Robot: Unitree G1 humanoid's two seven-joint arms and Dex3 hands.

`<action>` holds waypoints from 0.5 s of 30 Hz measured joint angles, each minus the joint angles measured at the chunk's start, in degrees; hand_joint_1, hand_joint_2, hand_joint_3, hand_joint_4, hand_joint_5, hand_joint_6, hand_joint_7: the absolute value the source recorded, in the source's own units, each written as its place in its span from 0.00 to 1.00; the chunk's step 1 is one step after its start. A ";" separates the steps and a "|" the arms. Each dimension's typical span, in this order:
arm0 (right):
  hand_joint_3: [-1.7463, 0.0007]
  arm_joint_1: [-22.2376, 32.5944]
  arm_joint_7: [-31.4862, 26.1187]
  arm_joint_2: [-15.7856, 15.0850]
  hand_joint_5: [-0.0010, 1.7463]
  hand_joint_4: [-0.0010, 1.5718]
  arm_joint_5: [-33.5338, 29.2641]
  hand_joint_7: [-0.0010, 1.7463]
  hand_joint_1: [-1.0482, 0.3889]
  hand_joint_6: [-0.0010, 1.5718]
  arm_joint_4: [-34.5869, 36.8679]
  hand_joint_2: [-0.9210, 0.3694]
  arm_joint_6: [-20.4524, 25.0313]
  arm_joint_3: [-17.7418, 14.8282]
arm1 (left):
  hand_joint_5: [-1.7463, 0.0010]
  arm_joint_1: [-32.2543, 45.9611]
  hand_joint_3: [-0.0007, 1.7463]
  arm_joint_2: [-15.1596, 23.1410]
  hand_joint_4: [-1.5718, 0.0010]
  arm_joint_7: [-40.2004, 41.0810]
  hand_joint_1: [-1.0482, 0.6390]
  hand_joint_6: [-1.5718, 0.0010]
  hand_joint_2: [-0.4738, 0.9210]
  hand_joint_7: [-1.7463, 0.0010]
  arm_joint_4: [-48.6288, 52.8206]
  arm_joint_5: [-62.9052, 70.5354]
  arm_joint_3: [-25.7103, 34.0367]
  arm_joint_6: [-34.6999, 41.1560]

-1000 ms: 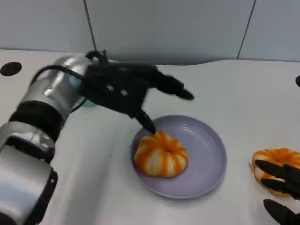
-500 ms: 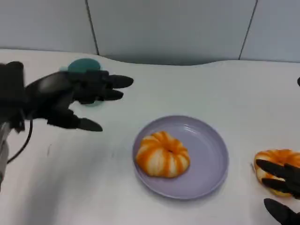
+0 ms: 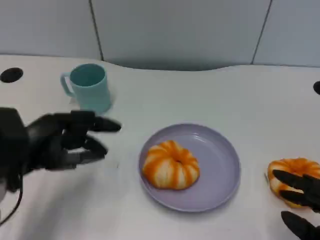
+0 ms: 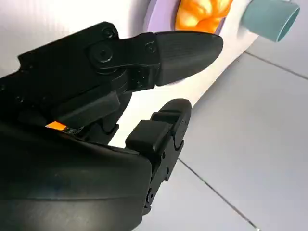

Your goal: Grasp the bread from the table and place it into the plate.

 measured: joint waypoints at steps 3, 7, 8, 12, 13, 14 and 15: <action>0.78 -0.15 0.02 -0.48 0.02 0.60 0.14 0.00 0.47 0.48 0.84 0.00 -0.62 -0.14 | 0.00 4.36 0.00 -1.71 0.57 5.86 0.47 0.69 0.99 0.00 -0.65 3.69 -1.44 4.67; 0.78 -1.18 0.13 -0.95 0.01 0.59 0.45 0.00 0.47 0.49 1.58 0.00 -1.38 -0.28 | 0.00 6.53 0.00 -2.93 0.52 8.57 0.47 0.65 0.99 0.00 -2.38 4.14 -1.85 7.44; 0.78 -1.20 0.22 -1.01 0.01 0.59 0.69 0.00 0.47 0.49 1.69 0.00 -1.41 -0.37 | 0.00 6.77 0.00 -2.98 0.52 8.98 0.46 0.65 0.99 0.00 -3.13 4.33 -1.90 7.84; 0.78 -1.03 1.10 -1.12 0.01 0.59 2.02 0.00 0.46 0.49 2.35 0.00 -1.21 -0.98 | 0.00 8.96 0.00 -3.15 0.52 11.61 0.42 0.63 0.99 0.00 -5.63 7.10 -3.42 9.43; 0.78 -0.95 1.18 -1.20 0.01 0.59 2.27 0.00 0.46 0.49 2.51 0.00 -1.20 -1.16 | 0.00 9.65 0.00 -3.15 0.52 11.66 0.40 0.63 0.99 0.00 -5.73 7.44 -3.84 9.51; 0.78 -0.94 1.23 -1.35 0.01 0.59 2.37 0.00 0.46 0.49 2.61 0.00 -1.19 -1.26 | 0.00 10.02 0.00 -3.16 0.52 11.68 0.39 0.62 0.99 0.00 -5.73 7.97 -4.23 9.71; 0.78 -0.99 1.28 -1.48 0.01 0.59 2.41 0.00 0.46 0.49 2.68 0.00 -1.20 -1.31 | 0.00 10.17 0.00 -3.20 0.52 11.74 0.39 0.62 0.99 0.00 -5.73 8.23 -4.48 10.05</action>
